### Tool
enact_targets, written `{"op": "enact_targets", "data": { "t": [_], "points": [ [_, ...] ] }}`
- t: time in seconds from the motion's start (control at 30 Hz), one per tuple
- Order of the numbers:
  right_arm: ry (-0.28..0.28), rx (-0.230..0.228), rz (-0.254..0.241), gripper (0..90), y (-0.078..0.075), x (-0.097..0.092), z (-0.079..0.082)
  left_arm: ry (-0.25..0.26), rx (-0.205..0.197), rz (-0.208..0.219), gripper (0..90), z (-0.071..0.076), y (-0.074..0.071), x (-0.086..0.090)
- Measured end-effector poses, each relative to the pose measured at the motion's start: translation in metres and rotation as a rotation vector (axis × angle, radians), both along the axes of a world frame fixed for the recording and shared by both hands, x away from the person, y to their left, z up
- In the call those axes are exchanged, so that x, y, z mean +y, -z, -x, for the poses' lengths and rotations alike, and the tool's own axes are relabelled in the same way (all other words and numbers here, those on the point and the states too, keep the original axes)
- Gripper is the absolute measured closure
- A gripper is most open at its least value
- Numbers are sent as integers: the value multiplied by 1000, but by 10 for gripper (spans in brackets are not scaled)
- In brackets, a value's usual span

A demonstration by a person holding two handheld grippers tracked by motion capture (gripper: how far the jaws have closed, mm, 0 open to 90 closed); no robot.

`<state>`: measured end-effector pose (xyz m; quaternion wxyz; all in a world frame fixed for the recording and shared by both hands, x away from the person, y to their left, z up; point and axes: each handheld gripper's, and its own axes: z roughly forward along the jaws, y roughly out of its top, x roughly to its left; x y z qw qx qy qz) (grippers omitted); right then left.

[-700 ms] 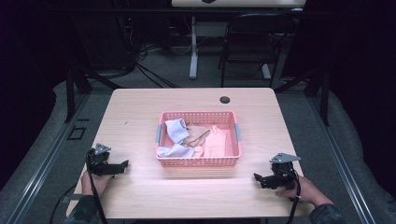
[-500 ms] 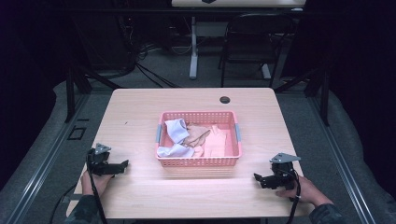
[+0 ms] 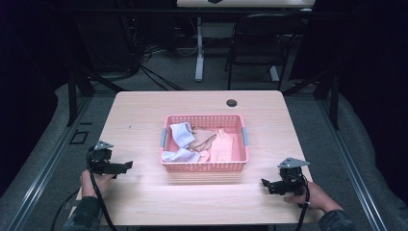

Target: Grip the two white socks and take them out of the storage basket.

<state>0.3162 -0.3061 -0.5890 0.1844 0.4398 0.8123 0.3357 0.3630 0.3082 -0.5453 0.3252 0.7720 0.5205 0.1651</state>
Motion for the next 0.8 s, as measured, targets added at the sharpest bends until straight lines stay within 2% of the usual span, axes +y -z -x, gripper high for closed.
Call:
{"op": "enact_targets", "data": {
  "t": [0.17, 0.2, 0.3, 0.47, 0.57, 0.63, 0.67, 0.8],
  "points": [
    [2, -2, -5, 0, 0, 0, 0, 41, 0, -27, 1, -6, -29, -18],
    [2, -2, -5, 0, 0, 0, 0, 41, 0, -27, 1, -6, -29, -18],
    [2, -2, -4, 0, 0, 0, 0, 75, -8, -49, 1, -12, -52, -36],
    [1, -1, -4, 0, 0, 0, 0, 126, -27, -80, 1, -22, -79, -64],
    [1, -1, 0, 0, 0, 0, 0, 150, -26, -93, 1, -30, -90, -81],
    [3, -2, -4, 0, 0, 0, 0, 145, -44, -112, 2, -34, -95, -94],
    [3, -2, -4, 0, 0, 0, 0, 171, -30, -109, 2, -38, -98, -99],
    [1, 0, 1, 0, 0, 0, 0, 198, -21, -144, 2, -53, -104, -124]
  ]
}}
